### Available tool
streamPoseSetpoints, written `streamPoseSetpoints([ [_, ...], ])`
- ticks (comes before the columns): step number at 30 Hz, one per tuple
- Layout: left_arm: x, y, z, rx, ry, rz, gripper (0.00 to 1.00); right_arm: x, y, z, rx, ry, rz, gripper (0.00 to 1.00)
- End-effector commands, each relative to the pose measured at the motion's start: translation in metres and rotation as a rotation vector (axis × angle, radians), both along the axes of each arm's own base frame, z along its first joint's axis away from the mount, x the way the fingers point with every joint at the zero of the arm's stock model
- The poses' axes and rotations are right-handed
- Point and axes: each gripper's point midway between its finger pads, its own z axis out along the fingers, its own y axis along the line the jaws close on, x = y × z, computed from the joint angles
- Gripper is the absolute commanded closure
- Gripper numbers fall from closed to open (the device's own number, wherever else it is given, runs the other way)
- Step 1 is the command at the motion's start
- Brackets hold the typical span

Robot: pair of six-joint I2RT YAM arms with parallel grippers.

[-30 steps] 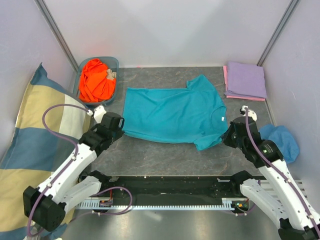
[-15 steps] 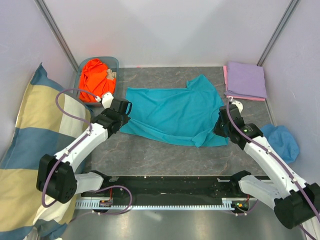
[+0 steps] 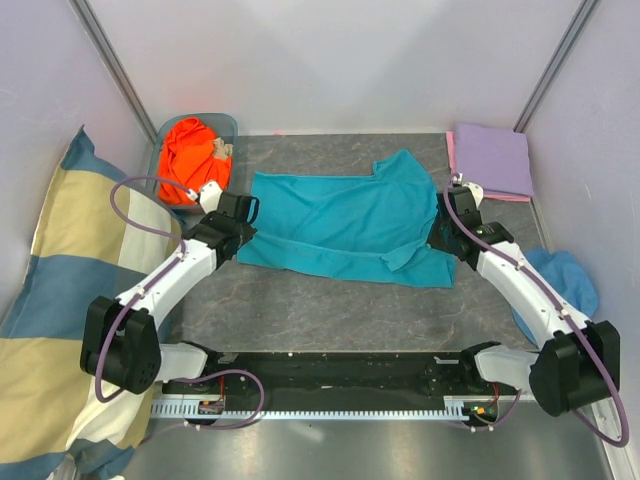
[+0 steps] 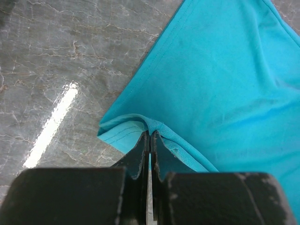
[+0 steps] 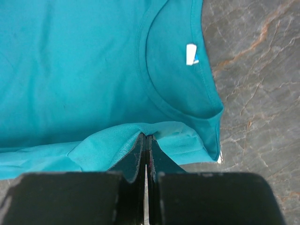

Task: Fold and stack the t-shirts
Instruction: Fold the flattened tshirt in 1/3 of the way

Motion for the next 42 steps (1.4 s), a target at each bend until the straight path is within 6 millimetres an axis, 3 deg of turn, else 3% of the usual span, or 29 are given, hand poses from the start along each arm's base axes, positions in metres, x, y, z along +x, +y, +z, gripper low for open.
streamPoseSetpoints([
  [1, 0.005, 0.0, -0.009, 0.006, -0.001, -0.007, 0.98, 0.03, -0.001, 0.03, -0.007, -0.095, 0.005, 1.0],
  [9, -0.004, -0.001, -0.036, -0.006, 0.062, -0.004, 0.98, 0.053, 0.002, 0.038, -0.008, -0.106, 0.022, 1.0],
  [20, 0.001, 0.007, -0.045, 0.007, 0.072, 0.033, 0.98, 0.069, 0.0, 0.026, -0.02, -0.083, 0.026, 1.0],
  [32, 0.035, 0.006, -0.025, -0.009, 0.017, 0.06, 0.98, 0.088, -0.005, 0.026, -0.023, -0.086, 0.019, 1.0],
  [42, 0.053, 0.0, -0.022, -0.015, 0.008, 0.056, 0.98, 0.1, -0.007, 0.027, -0.018, -0.089, 0.017, 1.0],
])
